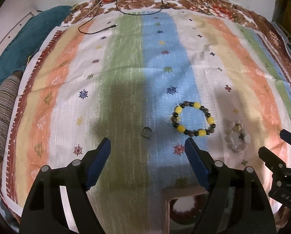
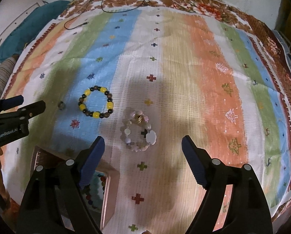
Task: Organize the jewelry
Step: 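Move left gripper to the silver ring while right gripper moves to the white bead bracelet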
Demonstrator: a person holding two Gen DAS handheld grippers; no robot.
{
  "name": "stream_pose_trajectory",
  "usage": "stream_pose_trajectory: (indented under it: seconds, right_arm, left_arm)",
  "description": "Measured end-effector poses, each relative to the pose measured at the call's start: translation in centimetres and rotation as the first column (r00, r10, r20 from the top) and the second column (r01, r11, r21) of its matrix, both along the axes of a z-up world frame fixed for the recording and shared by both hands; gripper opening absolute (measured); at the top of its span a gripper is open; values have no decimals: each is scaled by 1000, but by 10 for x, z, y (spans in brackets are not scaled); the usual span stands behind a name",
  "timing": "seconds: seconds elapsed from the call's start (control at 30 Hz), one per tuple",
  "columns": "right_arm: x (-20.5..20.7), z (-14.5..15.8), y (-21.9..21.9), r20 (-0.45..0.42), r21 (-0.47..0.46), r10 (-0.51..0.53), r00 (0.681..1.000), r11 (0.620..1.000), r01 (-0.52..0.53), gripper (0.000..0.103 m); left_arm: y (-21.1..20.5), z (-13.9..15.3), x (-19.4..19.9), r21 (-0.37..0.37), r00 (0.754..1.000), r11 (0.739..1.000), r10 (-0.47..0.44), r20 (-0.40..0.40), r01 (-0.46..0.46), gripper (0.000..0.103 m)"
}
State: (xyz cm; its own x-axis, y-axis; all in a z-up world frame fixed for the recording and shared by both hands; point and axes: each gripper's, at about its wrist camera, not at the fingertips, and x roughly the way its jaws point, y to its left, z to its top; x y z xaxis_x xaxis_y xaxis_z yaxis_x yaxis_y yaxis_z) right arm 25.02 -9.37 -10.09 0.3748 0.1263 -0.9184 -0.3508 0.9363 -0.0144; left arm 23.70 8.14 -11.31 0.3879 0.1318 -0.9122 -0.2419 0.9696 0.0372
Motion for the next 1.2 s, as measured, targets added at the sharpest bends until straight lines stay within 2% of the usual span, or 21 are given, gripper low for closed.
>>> stream_pose_trajectory:
  seconds: [0.33, 0.53, 0.63, 1.2]
  right_arm:
    - [18, -18, -6, -46, -12, -27, 999, 1000, 26, 81]
    - [25, -29, -1, -61, -41, -19, 998, 999, 17, 81]
    - [28, -33, 2, -48, -72, -19, 999, 997, 16, 81]
    - [47, -63, 3, -110, -101, -39, 993, 994, 28, 81]
  left_arm:
    - [9, -24, 18, 10, 998, 1000, 12, -54, -12, 77]
    - [15, -35, 24, -14, 997, 1000, 22, -76, -23, 77]
    - [13, -41, 28, -6, 996, 1000, 15, -90, -15, 77]
    - [16, -66, 44, -3, 989, 1000, -7, -146, 6, 77]
